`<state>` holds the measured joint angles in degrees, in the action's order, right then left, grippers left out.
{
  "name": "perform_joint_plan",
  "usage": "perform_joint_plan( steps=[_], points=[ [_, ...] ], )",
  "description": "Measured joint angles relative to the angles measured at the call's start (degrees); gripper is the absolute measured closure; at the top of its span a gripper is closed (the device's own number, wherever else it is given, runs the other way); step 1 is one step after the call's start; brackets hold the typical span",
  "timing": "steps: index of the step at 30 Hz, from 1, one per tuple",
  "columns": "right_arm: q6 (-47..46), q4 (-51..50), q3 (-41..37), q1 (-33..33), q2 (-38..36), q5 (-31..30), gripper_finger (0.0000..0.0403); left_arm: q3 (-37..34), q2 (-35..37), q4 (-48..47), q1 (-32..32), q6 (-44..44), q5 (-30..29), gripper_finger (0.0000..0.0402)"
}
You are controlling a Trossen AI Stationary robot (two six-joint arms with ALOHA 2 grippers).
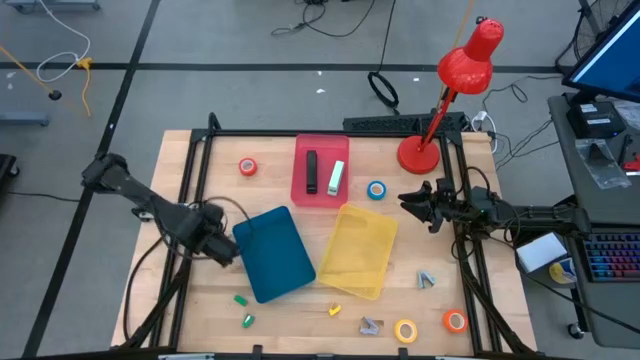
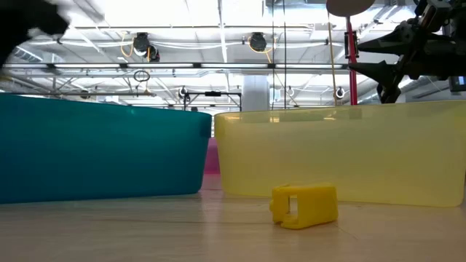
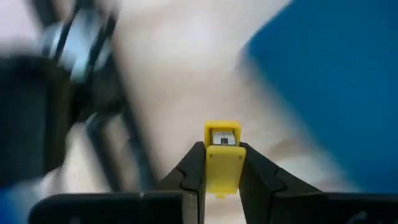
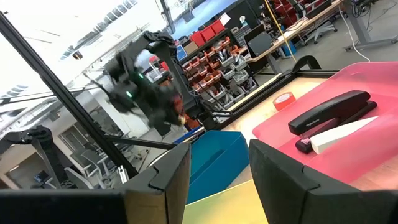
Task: Pick and place Stapler, Stapler remover, tape
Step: Put the small yellow stapler into the red bin
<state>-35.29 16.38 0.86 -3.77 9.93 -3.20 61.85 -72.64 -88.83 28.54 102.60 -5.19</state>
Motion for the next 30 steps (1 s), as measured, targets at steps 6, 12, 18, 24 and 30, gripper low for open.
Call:
perform_joint_plan(
  steps=[6, 12, 18, 24, 30],
  points=[
    [0.34, -0.02, 0.01, 0.00, 0.01, 0.00, 0.0245, 13.53, 0.00, 1.16, -6.37, -4.52, -27.72, 0.0342],
    [1.74, -0.04, -0.01, 0.00, 0.01, 0.00, 0.0245, 17.30, -0.02, 20.00, -18.80, -28.29, -35.42, 0.0342],
    [1.98, -0.30, 0.00, 0.00, 0.01, 0.00, 0.0245, 17.22, -6.02, 45.42, -31.65, -53.23, -24.96, 0.0342],
    [1.95, -0.46, 0.01, 0.00, 0.01, 0.03, 0.0245, 17.22, -17.35, 59.39, -40.24, -60.31, -11.86, 0.0342],
    [1.93, -0.48, -0.02, 0.00, 0.00, 0.20, 0.0245, 17.15, -28.00, 63.86, -45.72, -56.26, -6.33, 0.0342]
  ],
)
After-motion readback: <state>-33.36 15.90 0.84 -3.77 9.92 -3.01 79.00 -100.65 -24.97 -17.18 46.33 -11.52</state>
